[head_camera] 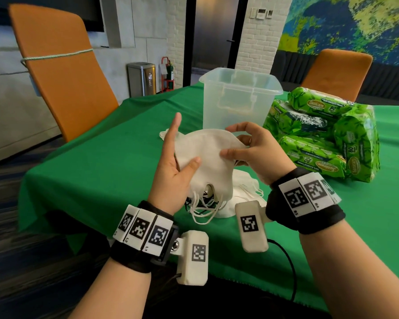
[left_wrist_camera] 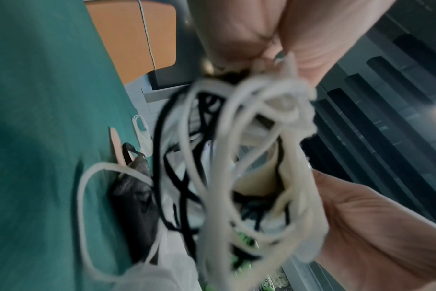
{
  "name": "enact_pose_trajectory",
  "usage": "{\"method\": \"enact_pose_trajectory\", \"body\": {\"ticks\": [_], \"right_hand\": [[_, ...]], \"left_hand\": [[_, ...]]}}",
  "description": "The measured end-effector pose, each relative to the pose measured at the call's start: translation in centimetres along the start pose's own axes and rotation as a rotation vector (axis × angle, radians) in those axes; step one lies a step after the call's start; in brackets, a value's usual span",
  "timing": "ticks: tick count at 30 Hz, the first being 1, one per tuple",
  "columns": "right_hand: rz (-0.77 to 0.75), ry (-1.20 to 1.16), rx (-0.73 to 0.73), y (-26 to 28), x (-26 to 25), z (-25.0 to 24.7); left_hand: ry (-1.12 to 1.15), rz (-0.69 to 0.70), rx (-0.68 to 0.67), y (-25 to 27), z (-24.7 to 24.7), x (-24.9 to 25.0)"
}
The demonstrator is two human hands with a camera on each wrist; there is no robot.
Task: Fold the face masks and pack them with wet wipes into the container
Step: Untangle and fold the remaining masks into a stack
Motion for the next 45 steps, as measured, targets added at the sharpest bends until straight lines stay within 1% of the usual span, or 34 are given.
{"method": "enact_pose_trajectory", "body": {"ticks": [1,3,5,7,9,12,13,15,17,20,25,29,33,38,40,42,43,45], "right_hand": [[0.002,0.0,-0.007,-0.1,0.0,0.0],[0.013,0.02,-0.034,-0.4,0.0,0.2],[0.044,0.068,-0.063,-0.9,0.4,0.1],[0.091,0.181,-0.074,-1.7,1.2,-0.5],[0.155,0.425,-0.1,-2.6,2.2,-1.3],[0.282,0.862,-0.217,-3.5,4.5,-1.9],[0.332,0.953,-0.271,-3.6,5.5,-1.7],[0.398,1.061,-0.374,-3.7,7.2,-1.0],[0.437,1.122,-0.454,-3.8,8.3,-0.2],[0.453,1.157,-0.524,-4.3,8.9,0.9],[0.407,1.16,-0.597,-5.8,8.3,3.5],[0.397,1.276,-0.665,-6.5,8.6,5.9],[0.346,1.35,-0.719,-6.9,8.6,7.6],[0.274,1.42,-0.739,-7.0,8.0,8.6],[0.255,1.431,-0.72,-7.0,7.7,8.4],[0.241,1.417,-0.656,-7.3,7.3,7.7],[0.234,1.384,-0.597,-7.5,6.9,7.0],[0.207,1.273,-0.424,-8.1,5.6,5.1]], "left_hand": [[-0.003,0.003,-0.039,0.1,0.3,0.0],[0.001,-0.059,-0.062,0.3,0.2,-0.5],[-0.023,-0.143,-0.011,0.5,-0.9,-1.5],[-0.066,-0.189,0.054,0.8,-2.3,-2.2],[-0.087,-0.214,0.108,0.9,-3.6,-2.7],[-0.125,-0.223,0.168,1.0,-4.8,-2.6],[-0.133,-0.225,0.177,1.0,-5.0,-2.5],[-0.148,-0.237,0.184,0.9,-5.2,-2.5],[-0.164,-0.255,0.191,0.9,-5.4,-2.7],[-0.184,-0.278,0.228,1.2,-6.0,-2.7],[-0.242,-0.282,0.278,1.4,-7.2,-1.7],[-0.252,-0.296,0.289,1.6,-7.6,-1.6],[-0.257,-0.302,0.295,1.6,-7.8,-1.2],[-0.252,-0.298,0.292,1.4,-7.7,-1.3],[-0.253,-0.304,0.288,1.3,-7.7,-1.6],[-0.249,-0.308,0.286,1.2,-7.6,-1.7],[-0.248,-0.305,0.287,1.2,-7.7,-1.8],[-0.256,-0.305,0.294,1.2,-7.9,-1.8]]}}
Point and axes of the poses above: each hand's wrist, its own y-axis away from the middle knuckle, its own z-axis out of the palm, x = y × z, the point moved 8 cm from there along -y, towards the middle knuckle, and after that the axes turned 6 degrees about -x, right-handed, at the moved point
